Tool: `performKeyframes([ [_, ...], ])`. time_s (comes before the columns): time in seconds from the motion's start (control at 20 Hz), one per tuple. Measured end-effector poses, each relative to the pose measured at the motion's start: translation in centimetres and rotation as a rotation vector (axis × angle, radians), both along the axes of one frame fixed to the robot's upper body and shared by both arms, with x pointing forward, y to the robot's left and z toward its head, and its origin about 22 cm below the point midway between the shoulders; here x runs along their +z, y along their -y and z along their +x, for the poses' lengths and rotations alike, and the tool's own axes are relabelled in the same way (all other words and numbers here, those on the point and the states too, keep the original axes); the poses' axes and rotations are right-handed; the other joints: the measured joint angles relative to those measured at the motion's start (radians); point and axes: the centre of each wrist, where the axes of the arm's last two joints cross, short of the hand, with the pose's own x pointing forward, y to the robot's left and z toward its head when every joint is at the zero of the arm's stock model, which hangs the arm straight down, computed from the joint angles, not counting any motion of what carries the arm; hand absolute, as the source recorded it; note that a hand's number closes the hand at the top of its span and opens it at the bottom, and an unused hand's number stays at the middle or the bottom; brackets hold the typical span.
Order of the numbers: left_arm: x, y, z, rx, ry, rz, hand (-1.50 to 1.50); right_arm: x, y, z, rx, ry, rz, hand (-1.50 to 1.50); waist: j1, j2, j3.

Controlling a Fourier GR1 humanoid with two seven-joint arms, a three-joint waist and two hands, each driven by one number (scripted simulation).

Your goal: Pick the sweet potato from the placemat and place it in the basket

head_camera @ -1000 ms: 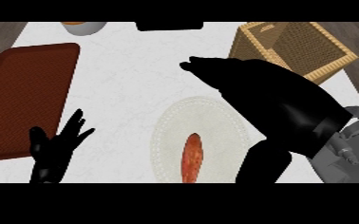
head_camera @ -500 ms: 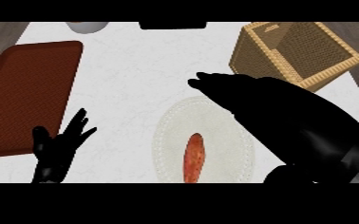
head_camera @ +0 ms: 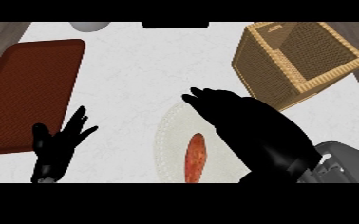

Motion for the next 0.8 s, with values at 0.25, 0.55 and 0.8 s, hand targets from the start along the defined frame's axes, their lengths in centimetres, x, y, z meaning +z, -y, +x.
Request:
performKeyframes([
  [0.25,0.2,0.3,0.2,0.003,-0.012,0.006,0.0,-2.8,-1.2,0.1,-0.017,-0.013,-0.044,-1.5,0.005,0.001,0.001],
  [0.55,-0.1,0.0,0.0,-0.001,-0.001,0.003,0.0,-5.9,-1.2,-0.2,-0.043,-0.032,-0.068,-1.5,0.002,0.001,0.001],
  [0.8,0.0,0.2,0.0,0.004,-0.008,0.007,0.0,-7.9,-0.9,-0.6,-0.063,-0.026,-0.071,-1.5,0.003,0.001,0.002],
])
